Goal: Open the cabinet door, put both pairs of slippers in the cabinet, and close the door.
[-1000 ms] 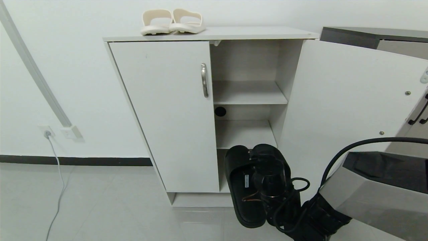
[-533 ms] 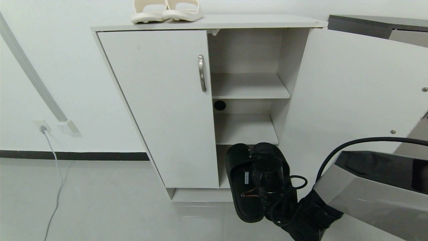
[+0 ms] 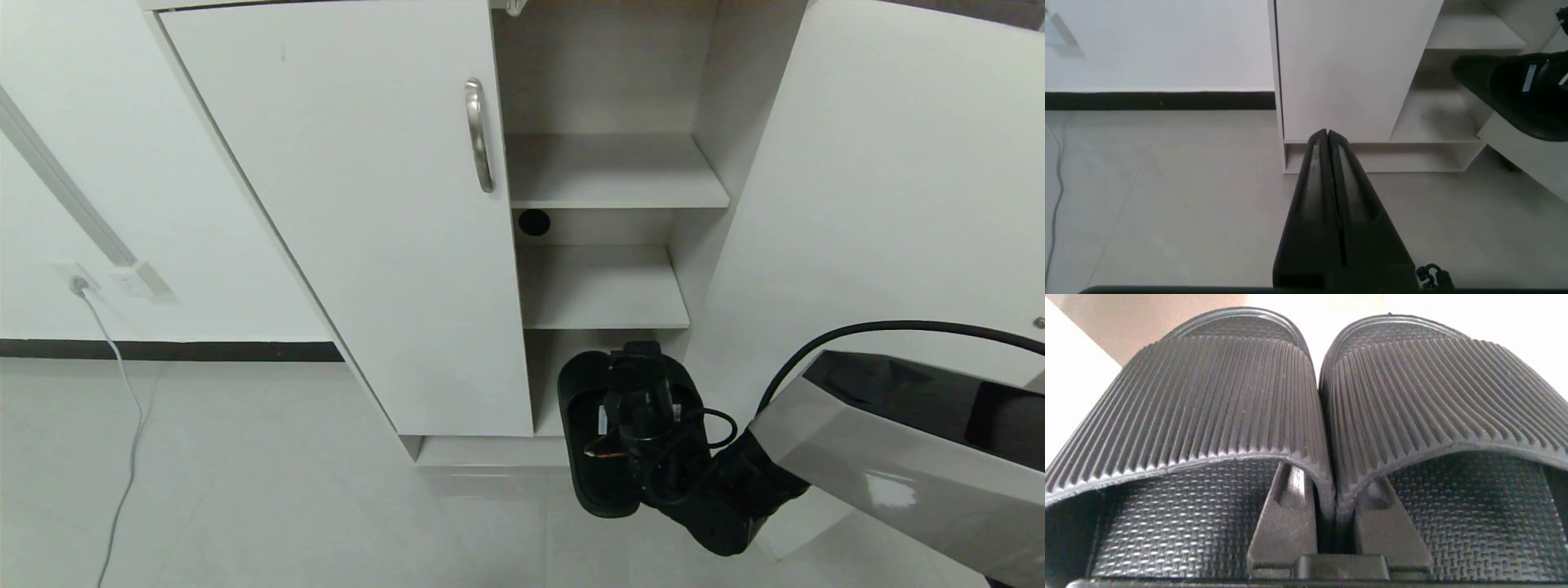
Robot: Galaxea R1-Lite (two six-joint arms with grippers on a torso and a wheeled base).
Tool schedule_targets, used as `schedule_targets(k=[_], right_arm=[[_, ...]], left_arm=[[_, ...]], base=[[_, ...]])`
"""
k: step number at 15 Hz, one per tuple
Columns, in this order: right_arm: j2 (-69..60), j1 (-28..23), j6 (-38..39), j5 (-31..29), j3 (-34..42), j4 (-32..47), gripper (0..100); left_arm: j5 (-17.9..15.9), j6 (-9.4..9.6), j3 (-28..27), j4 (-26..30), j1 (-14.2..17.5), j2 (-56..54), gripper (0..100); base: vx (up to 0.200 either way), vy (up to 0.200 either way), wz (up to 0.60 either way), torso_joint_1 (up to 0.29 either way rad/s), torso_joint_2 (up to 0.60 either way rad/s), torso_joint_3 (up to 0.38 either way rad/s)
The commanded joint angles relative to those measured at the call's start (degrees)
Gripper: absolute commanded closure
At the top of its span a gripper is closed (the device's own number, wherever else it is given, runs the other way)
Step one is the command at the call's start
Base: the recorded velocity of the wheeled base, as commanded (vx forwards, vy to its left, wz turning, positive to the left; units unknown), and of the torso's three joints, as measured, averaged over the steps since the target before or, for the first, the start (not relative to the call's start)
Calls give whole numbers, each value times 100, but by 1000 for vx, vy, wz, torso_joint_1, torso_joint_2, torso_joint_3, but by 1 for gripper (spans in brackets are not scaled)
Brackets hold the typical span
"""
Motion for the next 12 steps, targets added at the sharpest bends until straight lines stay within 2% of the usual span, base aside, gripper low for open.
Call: schedule_targets(k=[1, 4, 8, 12], right_arm=[[41, 16, 22, -10, -126, -3, 100], [50, 86, -268, -397, -73, -627, 100], [375, 104, -1209, -397, 155, -2332, 100], [402, 95, -1262, -388, 155, -2420, 100]], left_arm=[[15, -10, 0, 0, 0, 7, 100], [24, -10, 0, 0, 0, 7, 100], [24, -19, 0, 0, 0, 7, 100], [24, -19, 0, 0, 0, 7, 100]], base=[[0, 0, 0, 7, -2, -183], [0, 0, 0, 4, 2, -35], [0, 0, 0, 0, 0, 0], [0, 0, 0, 0, 0, 0]])
